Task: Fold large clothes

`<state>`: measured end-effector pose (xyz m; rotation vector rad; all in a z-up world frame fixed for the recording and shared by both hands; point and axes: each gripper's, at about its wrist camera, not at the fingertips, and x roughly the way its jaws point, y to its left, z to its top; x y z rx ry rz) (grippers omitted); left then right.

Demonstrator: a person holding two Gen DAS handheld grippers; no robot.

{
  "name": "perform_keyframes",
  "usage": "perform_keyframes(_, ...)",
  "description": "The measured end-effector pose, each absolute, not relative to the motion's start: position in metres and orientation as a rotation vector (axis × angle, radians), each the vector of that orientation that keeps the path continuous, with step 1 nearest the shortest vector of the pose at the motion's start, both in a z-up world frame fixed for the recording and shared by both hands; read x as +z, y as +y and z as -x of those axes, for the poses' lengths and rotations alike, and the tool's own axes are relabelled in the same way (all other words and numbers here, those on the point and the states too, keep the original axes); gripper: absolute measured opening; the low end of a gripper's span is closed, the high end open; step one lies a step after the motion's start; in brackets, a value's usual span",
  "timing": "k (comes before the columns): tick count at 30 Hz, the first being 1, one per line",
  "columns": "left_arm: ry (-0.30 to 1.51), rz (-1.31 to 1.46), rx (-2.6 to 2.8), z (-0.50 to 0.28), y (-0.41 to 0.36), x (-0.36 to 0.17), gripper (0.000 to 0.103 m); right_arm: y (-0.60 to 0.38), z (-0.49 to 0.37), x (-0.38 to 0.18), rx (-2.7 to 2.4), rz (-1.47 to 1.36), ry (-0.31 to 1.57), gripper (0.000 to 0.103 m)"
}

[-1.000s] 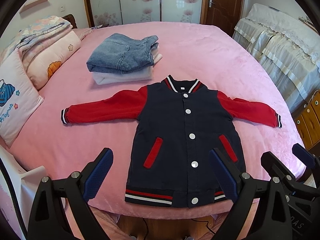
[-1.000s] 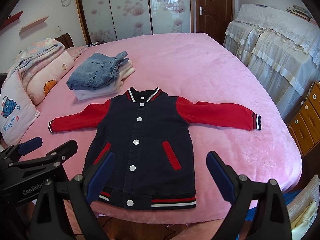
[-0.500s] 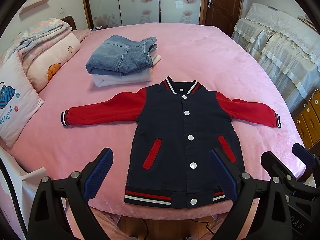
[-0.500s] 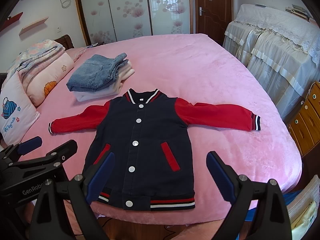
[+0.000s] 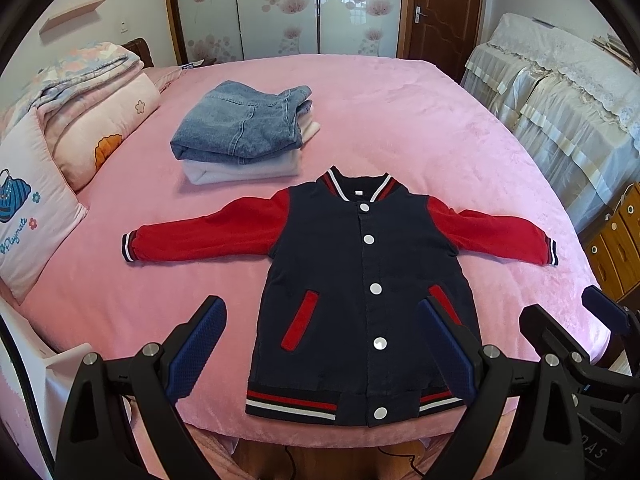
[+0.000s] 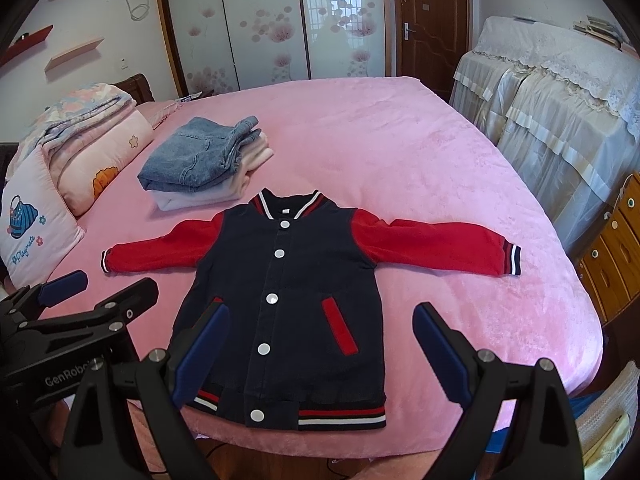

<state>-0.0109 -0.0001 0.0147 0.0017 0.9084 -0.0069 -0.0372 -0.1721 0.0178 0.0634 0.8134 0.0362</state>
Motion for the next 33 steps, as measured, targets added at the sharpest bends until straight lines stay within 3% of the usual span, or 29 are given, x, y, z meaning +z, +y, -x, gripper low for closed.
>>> perform_keyframes(21, 0.882, -0.042, -0.068, 0.000, -0.035, 0.021, 0.095, -0.208, 0.032, 0.017, 0.006, -0.120, 0.772, 0.094)
perform_keyframes(33, 0.793, -0.082, -0.169, -0.058, -0.102, 0.000, 0.095, -0.298, 0.002, -0.010, -0.153, -0.215, 0.784, 0.094)
